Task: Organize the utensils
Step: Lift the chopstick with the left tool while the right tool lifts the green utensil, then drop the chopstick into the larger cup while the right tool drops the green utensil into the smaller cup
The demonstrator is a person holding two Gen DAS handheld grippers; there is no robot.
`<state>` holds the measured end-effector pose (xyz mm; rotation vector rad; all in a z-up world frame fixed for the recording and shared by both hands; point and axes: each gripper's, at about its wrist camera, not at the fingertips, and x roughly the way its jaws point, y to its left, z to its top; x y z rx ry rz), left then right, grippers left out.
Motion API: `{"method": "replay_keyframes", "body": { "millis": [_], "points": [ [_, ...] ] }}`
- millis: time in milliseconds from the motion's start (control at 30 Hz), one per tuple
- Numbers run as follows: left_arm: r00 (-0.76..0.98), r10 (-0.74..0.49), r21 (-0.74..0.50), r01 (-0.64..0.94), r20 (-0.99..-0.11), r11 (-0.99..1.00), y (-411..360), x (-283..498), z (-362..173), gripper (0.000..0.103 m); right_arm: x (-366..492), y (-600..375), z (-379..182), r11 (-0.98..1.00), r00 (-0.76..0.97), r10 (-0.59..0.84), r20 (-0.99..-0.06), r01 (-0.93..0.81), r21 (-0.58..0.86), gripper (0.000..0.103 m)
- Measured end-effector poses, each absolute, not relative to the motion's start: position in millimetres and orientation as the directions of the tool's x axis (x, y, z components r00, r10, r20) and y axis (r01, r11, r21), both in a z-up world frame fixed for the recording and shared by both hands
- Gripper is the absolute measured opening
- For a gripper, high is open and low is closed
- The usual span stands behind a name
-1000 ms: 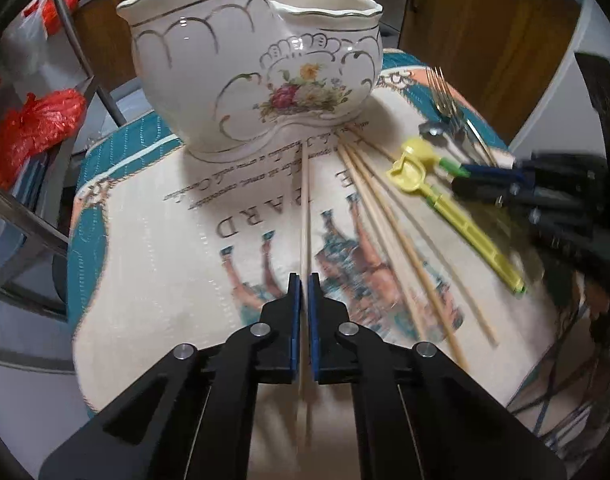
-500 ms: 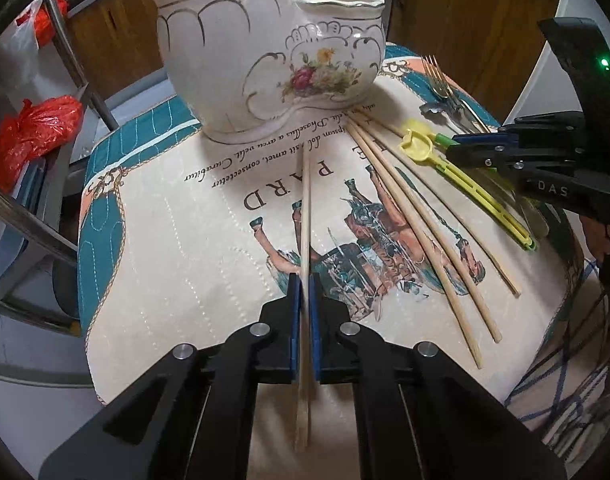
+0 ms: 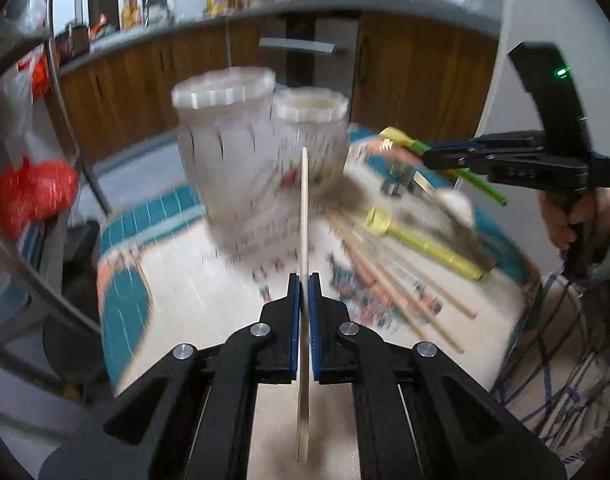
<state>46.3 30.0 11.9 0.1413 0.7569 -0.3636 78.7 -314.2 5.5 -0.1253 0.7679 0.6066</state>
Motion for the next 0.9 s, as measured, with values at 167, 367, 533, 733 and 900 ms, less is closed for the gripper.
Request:
{"method": "replay_keyframes", "body": {
  "millis": [167, 367, 533, 733, 900],
  "points": [
    [0.768, -0.326, 0.004, 0.393, -0.551, 0.92, 38, 51, 55, 0.004, 84, -309, 38, 0.826, 0.64, 0.508, -0.577, -0.551, 0.117, 0.01],
    [0.845, -0.352, -0.083, 0.349, -0.402, 0.933, 56, 88, 90, 0.004, 116, -292, 67, 0.826, 0.716, 0.559, -0.419, -0.525, 0.205, 0.01],
    [0.878, -0.369, -0.233, 0.306, -0.305, 0.923, 77, 140, 98, 0.004, 143, -278, 71, 0.808, 0.743, 0.586, -0.322, -0.511, 0.292, 0.01],
    [0.905, -0.355, -0.295, 0.281, -0.235, 0.913, 73, 176, 89, 0.004, 178, -263, 45, 0.806, 0.761, 0.572, -0.306, -0.451, 0.384, 0.01],
    [0.934, -0.296, -0.264, 0.24, -0.2, 0.934, 62, 188, 79, 0.004, 186, -248, 29, 0.842, 0.8, 0.521, -0.296, -0.425, 0.333, 0.01]
  ]
}}
